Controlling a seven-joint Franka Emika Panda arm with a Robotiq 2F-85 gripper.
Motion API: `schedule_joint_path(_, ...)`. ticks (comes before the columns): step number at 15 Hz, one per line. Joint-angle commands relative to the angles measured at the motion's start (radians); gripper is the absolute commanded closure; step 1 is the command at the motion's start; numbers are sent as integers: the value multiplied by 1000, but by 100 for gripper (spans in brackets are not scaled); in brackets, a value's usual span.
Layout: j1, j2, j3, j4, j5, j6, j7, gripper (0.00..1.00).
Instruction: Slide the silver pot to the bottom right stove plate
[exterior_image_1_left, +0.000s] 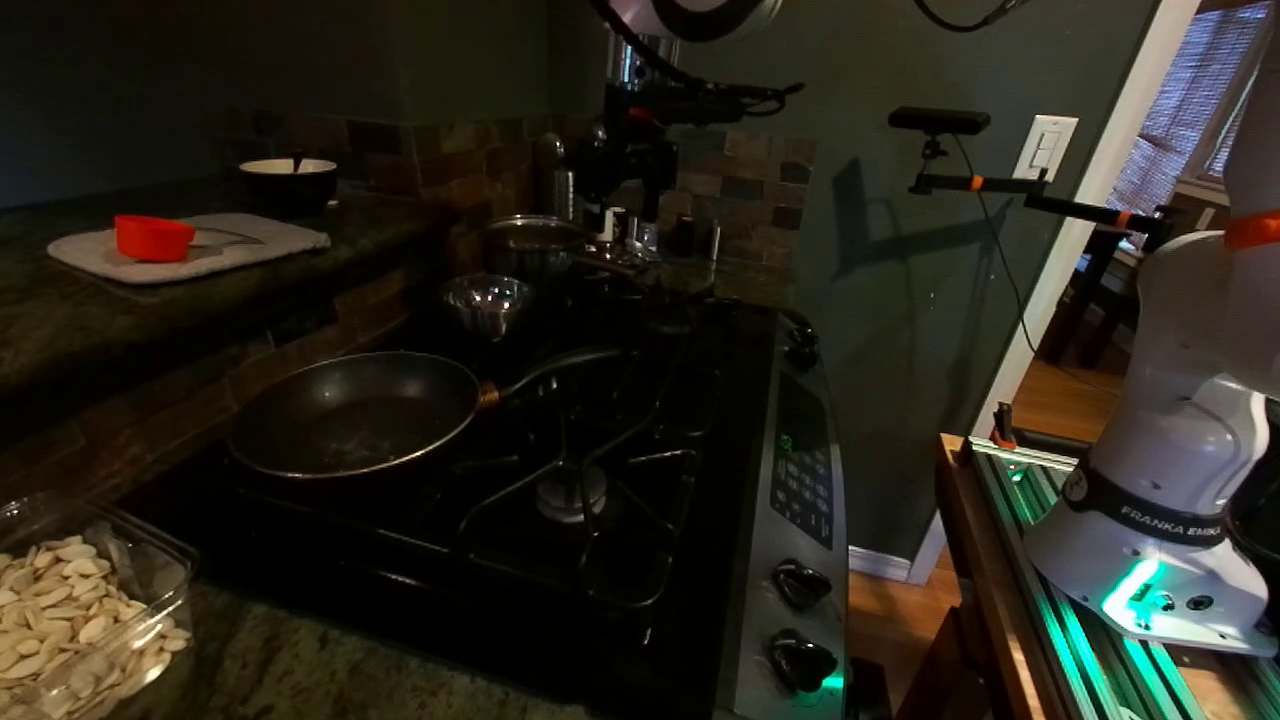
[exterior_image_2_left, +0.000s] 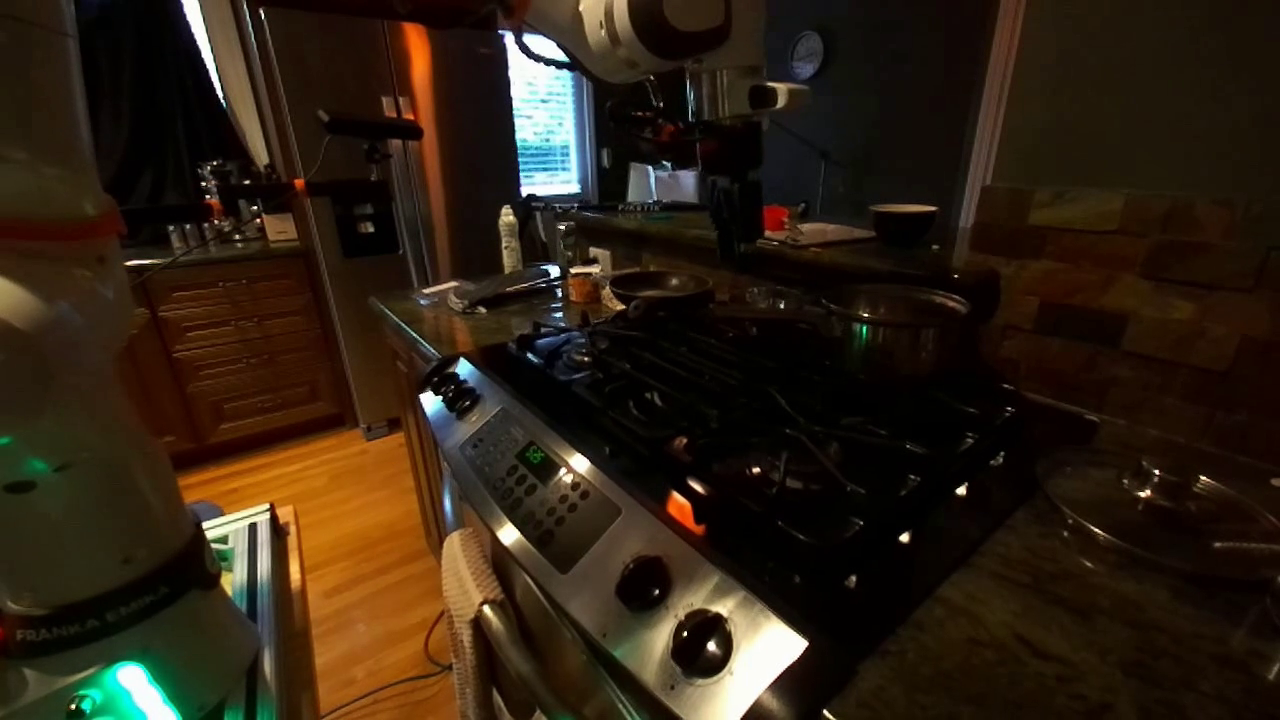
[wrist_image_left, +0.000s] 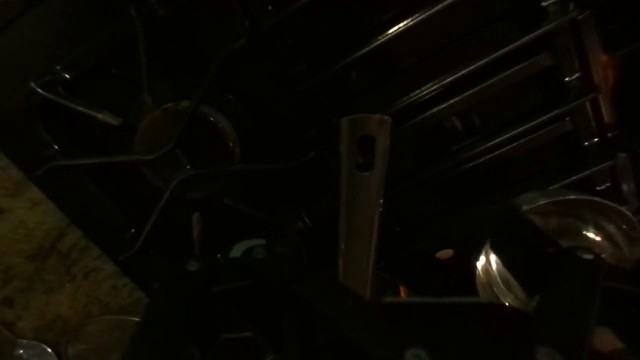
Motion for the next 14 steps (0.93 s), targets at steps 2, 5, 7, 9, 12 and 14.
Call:
schedule_joint_path(2,0,7,-2,2,-2,1,3,0)
schedule_joint_path(5,-1,15,-2,1,3,53,12,0)
schedule_joint_path(7,-6,43,-3,15,44,115,36,0)
schedule_joint_path(9,-11,71,-1,23,100,175,32,0)
schedule_joint_path(12,-7,106,-8,15,96,273,30,0)
schedule_joint_path(14,-2,126,-21,9,66,335,40,0)
